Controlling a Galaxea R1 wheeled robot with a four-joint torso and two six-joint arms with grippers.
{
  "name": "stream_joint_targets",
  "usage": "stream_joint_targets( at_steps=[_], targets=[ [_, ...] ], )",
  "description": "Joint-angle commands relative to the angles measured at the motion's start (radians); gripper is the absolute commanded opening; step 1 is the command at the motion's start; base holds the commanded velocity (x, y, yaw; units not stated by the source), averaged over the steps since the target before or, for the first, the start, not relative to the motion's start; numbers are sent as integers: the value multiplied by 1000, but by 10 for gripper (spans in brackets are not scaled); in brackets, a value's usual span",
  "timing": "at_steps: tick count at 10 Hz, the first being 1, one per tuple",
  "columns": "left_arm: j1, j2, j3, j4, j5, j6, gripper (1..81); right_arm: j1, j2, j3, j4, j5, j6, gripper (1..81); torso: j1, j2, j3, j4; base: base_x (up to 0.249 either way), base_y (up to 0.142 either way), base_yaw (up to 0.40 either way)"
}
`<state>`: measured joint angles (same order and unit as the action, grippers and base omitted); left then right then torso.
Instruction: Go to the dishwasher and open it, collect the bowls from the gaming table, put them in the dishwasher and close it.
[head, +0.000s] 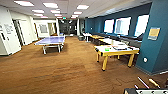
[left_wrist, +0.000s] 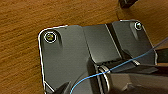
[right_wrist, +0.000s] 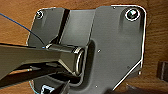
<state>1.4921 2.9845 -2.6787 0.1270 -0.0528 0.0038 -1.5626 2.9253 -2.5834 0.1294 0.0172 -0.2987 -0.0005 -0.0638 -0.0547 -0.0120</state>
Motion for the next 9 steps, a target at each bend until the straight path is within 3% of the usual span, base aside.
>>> stream_joint_targets(
  at_steps=[1, 9],
  targets=[
    [-54, -5, 0, -3, 45, 7, 811, 48, -9, 2, -11, -59, -5, 811, 1, 0, 0, 0, 117, 61, 0],
    [-54, -5, 0, -3, 47, 7, 811, 48, -7, 2, -11, -59, -5, 811, 1, 0, 0, 0, 116, 53, 0]
  ],
)
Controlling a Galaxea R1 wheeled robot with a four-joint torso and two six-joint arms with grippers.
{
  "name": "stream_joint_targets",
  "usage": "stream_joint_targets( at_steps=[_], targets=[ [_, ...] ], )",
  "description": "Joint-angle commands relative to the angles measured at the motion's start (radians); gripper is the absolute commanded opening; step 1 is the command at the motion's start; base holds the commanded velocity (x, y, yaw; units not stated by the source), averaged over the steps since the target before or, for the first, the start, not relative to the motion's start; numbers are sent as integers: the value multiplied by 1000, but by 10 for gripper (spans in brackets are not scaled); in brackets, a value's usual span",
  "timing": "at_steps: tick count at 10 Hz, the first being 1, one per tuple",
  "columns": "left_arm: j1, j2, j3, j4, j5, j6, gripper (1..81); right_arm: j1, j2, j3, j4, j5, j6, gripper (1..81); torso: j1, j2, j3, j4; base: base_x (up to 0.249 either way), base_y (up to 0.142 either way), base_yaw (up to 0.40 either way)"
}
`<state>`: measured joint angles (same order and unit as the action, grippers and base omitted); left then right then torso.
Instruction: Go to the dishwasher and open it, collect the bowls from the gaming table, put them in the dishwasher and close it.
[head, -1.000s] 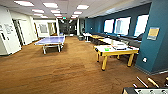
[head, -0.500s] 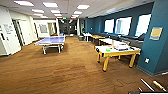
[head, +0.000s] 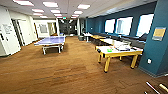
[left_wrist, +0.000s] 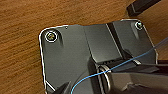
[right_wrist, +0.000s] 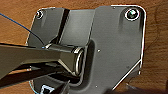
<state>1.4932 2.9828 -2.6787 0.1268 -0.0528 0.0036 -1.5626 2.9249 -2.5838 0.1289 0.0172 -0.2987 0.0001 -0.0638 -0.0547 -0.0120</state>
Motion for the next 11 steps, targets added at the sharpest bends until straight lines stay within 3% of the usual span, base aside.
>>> stream_joint_targets(
  at_steps=[1, 11],
  targets=[
    [-55, -4, 0, -3, 47, 7, 811, 48, -7, 4, -11, -59, -5, 811, 0, 0, 0, 0, 116, 0, 0],
    [-55, -5, 0, -3, 45, 7, 811, 48, -5, 2, -11, -57, -5, 811, 0, 0, 0, 0, 116, 0, 0]
  ],
)
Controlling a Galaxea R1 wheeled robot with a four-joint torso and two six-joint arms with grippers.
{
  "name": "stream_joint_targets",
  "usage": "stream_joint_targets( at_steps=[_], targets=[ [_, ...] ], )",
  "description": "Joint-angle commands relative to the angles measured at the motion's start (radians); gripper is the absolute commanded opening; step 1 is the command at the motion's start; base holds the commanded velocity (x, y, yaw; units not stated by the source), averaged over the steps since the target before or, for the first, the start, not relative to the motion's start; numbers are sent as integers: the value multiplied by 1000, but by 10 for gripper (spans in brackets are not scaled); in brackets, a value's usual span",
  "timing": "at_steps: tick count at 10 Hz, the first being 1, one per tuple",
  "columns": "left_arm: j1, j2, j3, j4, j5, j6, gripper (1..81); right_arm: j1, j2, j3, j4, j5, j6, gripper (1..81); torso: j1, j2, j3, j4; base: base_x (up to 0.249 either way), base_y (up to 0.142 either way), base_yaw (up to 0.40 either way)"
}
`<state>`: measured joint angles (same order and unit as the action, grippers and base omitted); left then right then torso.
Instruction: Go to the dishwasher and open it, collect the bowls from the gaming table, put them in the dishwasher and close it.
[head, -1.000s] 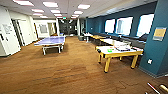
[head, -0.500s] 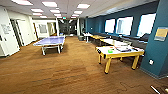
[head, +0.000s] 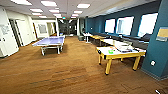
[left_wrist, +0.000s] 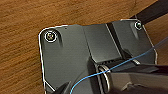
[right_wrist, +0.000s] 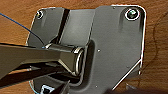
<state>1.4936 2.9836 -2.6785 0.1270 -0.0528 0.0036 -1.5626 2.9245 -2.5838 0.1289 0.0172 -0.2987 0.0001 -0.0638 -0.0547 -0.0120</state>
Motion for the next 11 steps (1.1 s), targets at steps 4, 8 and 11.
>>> stream_joint_targets(
  at_steps=[4, 8, 11],
  targets=[
    [-55, -6, 0, -3, 45, 7, 811, 48, -5, 4, -11, -59, -5, 811, 0, 0, 0, 0, 116, 0, 0],
    [-57, -6, 0, -3, 47, 7, 811, 46, -3, 4, -9, -48, -5, 811, 0, 0, 0, 0, 116, 0, 0],
    [-55, -7, 0, -3, 47, 6, 811, 45, -3, 4, -9, -48, -5, 811, 0, 0, 0, 0, 116, 0, 0]
  ],
)
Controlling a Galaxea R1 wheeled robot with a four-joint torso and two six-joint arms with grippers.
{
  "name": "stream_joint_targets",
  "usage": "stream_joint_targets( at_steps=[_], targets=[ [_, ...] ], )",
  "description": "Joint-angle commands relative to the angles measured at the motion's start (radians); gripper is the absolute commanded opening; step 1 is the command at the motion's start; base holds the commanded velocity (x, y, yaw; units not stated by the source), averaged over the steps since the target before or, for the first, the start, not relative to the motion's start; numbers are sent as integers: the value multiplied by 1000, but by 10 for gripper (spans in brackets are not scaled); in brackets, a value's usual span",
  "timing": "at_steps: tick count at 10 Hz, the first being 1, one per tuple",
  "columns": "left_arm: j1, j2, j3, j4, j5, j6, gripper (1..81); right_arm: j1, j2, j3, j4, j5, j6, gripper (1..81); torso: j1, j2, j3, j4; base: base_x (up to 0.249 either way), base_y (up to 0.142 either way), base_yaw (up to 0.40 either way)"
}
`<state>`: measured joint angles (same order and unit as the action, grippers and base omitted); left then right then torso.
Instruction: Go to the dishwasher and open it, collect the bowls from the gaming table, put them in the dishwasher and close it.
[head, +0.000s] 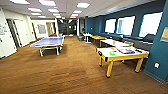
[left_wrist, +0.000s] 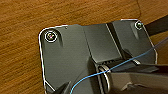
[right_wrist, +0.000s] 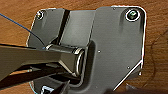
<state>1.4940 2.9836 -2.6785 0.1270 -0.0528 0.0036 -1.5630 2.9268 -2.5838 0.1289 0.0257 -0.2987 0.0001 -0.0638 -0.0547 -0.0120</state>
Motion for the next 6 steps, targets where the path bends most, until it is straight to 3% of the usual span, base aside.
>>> stream_joint_targets(
  at_steps=[1, 6],
  targets=[
    [-56, -7, 0, -3, 45, 6, 811, 45, -4, 4, -9, -55, -5, 811, 0, 0, 0, 0, 116, 0, 0],
    [-56, -7, -6, -3, 45, 6, 811, 46, -2, 2, -9, -49, -5, 811, 0, 0, 0, 0, 120, 0, 0]
  ],
)
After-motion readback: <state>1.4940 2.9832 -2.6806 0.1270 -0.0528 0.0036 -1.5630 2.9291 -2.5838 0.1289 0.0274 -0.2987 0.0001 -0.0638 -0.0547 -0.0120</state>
